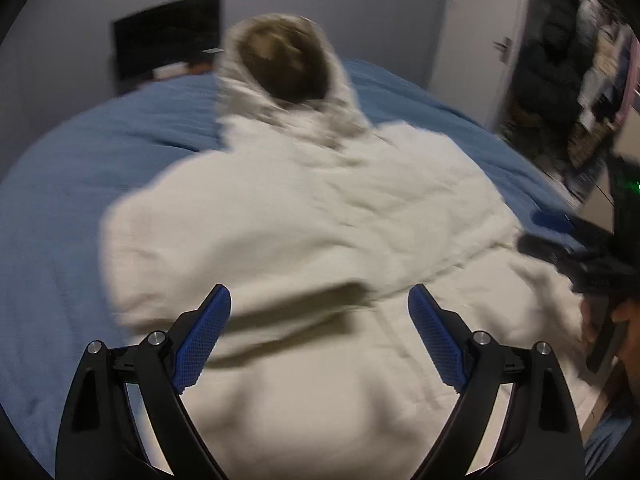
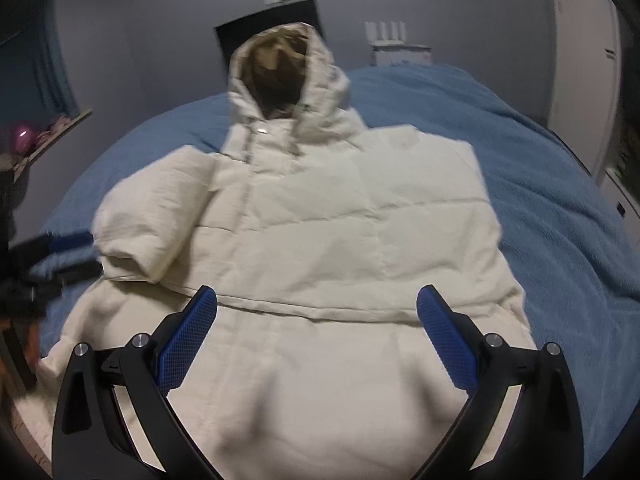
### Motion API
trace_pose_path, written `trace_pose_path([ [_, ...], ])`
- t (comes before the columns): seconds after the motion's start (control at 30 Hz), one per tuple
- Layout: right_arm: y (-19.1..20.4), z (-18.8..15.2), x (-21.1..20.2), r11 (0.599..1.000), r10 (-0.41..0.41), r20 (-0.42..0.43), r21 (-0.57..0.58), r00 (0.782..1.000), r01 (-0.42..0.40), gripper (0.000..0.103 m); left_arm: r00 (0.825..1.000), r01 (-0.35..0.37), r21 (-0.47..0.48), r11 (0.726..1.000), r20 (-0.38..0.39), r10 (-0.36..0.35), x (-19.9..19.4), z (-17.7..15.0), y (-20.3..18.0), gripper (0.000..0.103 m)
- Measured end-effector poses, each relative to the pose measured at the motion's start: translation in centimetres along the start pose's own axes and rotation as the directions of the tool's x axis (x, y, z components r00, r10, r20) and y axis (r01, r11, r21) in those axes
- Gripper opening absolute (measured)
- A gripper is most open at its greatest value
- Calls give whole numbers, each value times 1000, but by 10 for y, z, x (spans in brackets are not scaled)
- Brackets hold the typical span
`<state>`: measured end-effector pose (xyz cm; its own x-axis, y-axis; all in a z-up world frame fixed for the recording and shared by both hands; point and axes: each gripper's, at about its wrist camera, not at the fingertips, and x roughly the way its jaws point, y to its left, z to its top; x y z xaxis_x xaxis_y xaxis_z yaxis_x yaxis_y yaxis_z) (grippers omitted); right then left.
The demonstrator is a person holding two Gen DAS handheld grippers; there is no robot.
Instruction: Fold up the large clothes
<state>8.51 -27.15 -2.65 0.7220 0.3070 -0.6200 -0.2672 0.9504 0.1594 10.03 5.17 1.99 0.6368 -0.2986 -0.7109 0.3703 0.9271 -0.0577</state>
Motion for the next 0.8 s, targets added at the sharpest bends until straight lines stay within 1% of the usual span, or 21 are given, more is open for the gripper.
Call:
trace_pose_path([
  [0.03, 11, 3, 1, 1000, 19, 4, -21, 1000, -19, 96, 999, -34, -14, 999, 12, 35, -6, 1, 11, 89],
  [0.07, 27, 7, 3, 998, 39, 6, -46, 999, -39, 96, 994, -101, -30, 994, 31, 102, -13, 2, 26, 90],
  [0.13, 57, 15, 9, 993, 71, 6, -99, 997, -70, 96, 983, -175, -61, 983, 47, 178, -17, 0, 46, 91],
  [0.17, 75, 18, 14, 987, 89, 2, -133, 996, -88, 96, 976, -208, -95, 974, 52, 213, -17, -2, 58, 91],
  [0.2, 88, 20, 18, 982, 101, -2, -160, 995, -100, 96, 974, -214, -134, 968, 48, 222, -16, -5, 70, 91],
  [0.27, 124, 24, 29, 963, 131, -9, -238, 991, -129, 96, 972, -221, -218, 951, 27, 232, -11, -10, 94, 91],
  [0.33, 157, 23, 41, 939, 136, -17, -316, 991, -135, 96, 973, -214, -287, 934, 15, 228, -8, -13, 116, 91],
  [0.43, 198, 17, 66, 903, 130, -48, -407, 990, -138, 96, 970, -223, -352, 909, 11, 242, -12, -15, 137, 91],
  [0.5, 215, 14, 84, 886, 118, -66, -444, 991, -135, 96, 971, -216, -396, 892, 13, 241, -14, -16, 151, 91],
  [0.6, 235, 10, 110, 864, 81, -75, -493, 994, -108, 95, 975, -194, -440, 877, 12, 222, -11, -19, 163, 91],
  [0.7, 248, 6, 133, 834, 16, -52, -551, 998, -42, 92, 980, -172, -459, 871, 13, 200, -7, -20, 168, 91],
  [0.8, 254, 4, 148, 804, -26, -17, -594, 1000, 11, 87, 983, -156, -465, 872, 15, 183, -3, -21, 171, 91],
])
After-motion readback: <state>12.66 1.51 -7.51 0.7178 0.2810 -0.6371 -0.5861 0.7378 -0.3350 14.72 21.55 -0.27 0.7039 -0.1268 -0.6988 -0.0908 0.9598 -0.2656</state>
